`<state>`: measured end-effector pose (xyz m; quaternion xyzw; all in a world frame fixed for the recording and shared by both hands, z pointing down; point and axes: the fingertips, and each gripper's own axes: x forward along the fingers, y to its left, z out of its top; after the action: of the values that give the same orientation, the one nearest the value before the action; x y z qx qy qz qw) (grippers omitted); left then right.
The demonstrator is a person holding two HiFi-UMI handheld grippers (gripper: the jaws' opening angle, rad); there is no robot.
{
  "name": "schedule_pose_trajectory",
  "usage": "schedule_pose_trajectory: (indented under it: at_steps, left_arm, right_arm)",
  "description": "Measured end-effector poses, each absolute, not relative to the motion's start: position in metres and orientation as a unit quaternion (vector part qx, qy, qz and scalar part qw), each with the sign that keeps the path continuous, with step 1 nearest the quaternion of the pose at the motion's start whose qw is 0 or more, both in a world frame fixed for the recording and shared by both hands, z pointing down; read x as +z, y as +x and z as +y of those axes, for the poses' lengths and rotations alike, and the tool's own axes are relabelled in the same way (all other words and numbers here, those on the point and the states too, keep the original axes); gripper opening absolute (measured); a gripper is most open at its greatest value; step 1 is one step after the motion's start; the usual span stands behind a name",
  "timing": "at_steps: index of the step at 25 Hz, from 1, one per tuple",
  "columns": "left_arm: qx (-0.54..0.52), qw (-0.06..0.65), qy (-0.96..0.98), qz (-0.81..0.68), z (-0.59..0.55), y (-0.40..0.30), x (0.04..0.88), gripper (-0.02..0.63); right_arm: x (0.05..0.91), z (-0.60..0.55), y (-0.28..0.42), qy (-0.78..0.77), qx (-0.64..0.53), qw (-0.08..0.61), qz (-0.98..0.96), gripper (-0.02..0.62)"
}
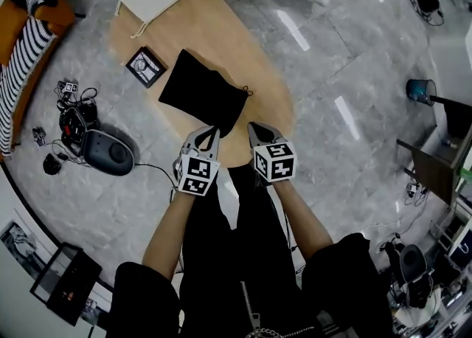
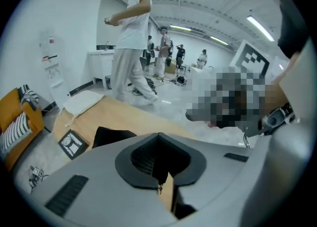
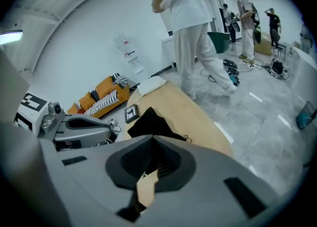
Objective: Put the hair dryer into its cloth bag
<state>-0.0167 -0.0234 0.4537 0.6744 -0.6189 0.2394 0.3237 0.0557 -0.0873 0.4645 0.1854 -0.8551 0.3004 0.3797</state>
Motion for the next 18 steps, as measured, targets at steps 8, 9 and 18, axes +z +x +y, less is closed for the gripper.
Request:
schedule_pose_trajectory:
  at_steps: [8,9,18]
  left_arm:
    - [0.219,0.295,0.665,-0.651,-0.005,-0.007,0.386,0.015]
    - [0.217,0.293,0.663,-0.654,0.001,-0.007,0.381,0.015]
    - [0.211,0.276,0.649,-0.677,0.059,-0.004,0.335,0.015]
  right_arm:
    - [0.391,-0.065,0.049,0.195,0.259,0.346,-0.88,0.008]
    - [0.385,-0.06,0.05,0.198,0.255,0.343,-0.882,0.008]
    - [0.334,-0.001,0.064,0.212,0.237,0.314,-0.895,0.009]
